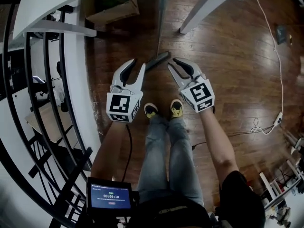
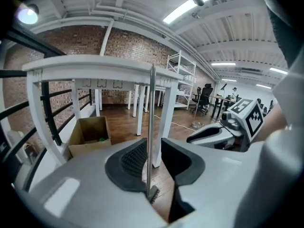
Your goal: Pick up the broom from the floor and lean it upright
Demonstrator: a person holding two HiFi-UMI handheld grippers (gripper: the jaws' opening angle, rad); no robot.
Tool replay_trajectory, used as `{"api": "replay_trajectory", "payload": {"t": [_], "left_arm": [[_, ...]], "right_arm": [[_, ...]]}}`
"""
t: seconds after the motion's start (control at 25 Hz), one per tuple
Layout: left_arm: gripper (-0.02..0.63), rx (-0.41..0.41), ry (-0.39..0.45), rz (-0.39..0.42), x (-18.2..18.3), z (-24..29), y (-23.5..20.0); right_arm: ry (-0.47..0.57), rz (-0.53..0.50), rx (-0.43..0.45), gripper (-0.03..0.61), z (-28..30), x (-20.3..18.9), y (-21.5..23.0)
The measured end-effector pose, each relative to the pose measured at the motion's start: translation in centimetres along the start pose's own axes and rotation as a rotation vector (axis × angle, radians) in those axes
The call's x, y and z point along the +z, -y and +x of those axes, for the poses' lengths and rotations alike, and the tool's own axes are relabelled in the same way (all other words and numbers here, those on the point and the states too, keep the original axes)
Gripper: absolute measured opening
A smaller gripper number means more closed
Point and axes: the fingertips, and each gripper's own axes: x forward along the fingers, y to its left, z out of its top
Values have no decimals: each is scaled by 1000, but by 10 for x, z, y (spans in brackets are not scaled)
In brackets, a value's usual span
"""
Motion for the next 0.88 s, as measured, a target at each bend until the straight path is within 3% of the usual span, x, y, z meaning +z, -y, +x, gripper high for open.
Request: {"api": "replay_trajectory", "payload": {"t": [0.08, 0.2, 0.28, 0.36, 0.48, 0.56, 0.76, 0.88], "left_arm": [[17, -9, 16, -12, 15, -50, 19], [15, -52, 24, -19, 29, -117, 62], [15, -61, 24, -19, 29, -123, 85], [15, -41, 25, -43, 14, -71, 89], [15, 19, 28, -81, -22, 54, 72], [17, 48, 44, -86, -19, 112, 61], [17, 100, 106, -60, 58, 153, 68], [17, 120, 138, -24, 87, 143, 105]], "right_arm": [[8, -18, -1, 4, -36, 25, -30], [13, -46, 27, 3, -93, 51, -78], [25, -64, 37, 3, -115, 51, -76], [46, -48, 61, 3, -104, 27, -24], [79, 13, 126, 3, -46, -21, 88], [95, -6, 164, 3, -19, -18, 136], [169, -54, 224, 3, -24, 48, 170], [207, -45, 240, 3, -61, 58, 167]]}}
